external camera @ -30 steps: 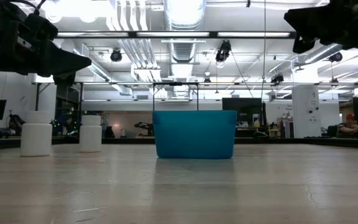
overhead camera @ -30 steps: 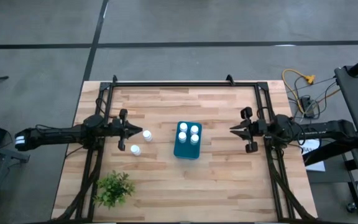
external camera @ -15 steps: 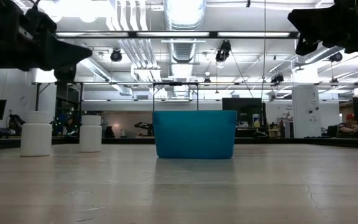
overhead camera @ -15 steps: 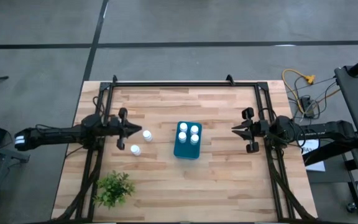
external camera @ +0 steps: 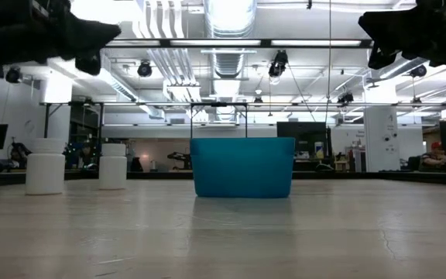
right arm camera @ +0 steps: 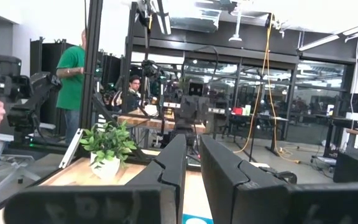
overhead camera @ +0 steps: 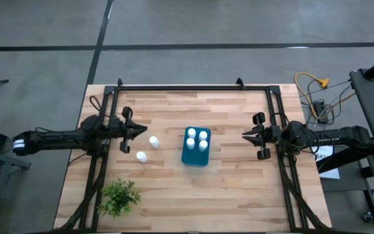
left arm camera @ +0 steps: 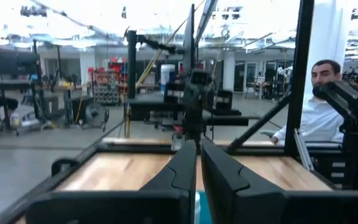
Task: Pick and place pill bottles into a basket
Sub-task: Put the medicine bottle into the blue bin
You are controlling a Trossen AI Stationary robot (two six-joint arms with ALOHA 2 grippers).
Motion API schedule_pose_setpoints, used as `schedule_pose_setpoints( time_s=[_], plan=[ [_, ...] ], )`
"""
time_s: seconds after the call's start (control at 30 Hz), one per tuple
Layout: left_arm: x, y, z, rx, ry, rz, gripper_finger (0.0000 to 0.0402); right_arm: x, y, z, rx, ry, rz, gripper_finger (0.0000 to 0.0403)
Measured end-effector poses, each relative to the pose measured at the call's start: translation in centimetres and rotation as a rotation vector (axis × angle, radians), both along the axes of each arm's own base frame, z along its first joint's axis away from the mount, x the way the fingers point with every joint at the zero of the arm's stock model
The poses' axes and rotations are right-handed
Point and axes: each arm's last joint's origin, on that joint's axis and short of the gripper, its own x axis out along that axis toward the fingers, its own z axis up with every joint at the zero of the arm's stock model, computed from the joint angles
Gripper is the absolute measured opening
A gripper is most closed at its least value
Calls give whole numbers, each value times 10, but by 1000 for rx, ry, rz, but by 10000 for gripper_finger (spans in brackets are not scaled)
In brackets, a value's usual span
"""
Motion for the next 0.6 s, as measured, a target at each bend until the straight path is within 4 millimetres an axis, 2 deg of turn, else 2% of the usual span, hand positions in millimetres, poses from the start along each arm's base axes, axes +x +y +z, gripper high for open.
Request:
schedule_pose_setpoints(
  time_s=[0.13,0.27,0.6],
  plan=[
    [7,1,18,51,23,-9,8,0,0,0,1,4,0,38],
    [14,2,35,76,135,-9,8,1,0,-3,1,31,0,38],
    [25,4,92,122,370,-23,8,1,0,-5,5,57,0,38]
  ],
)
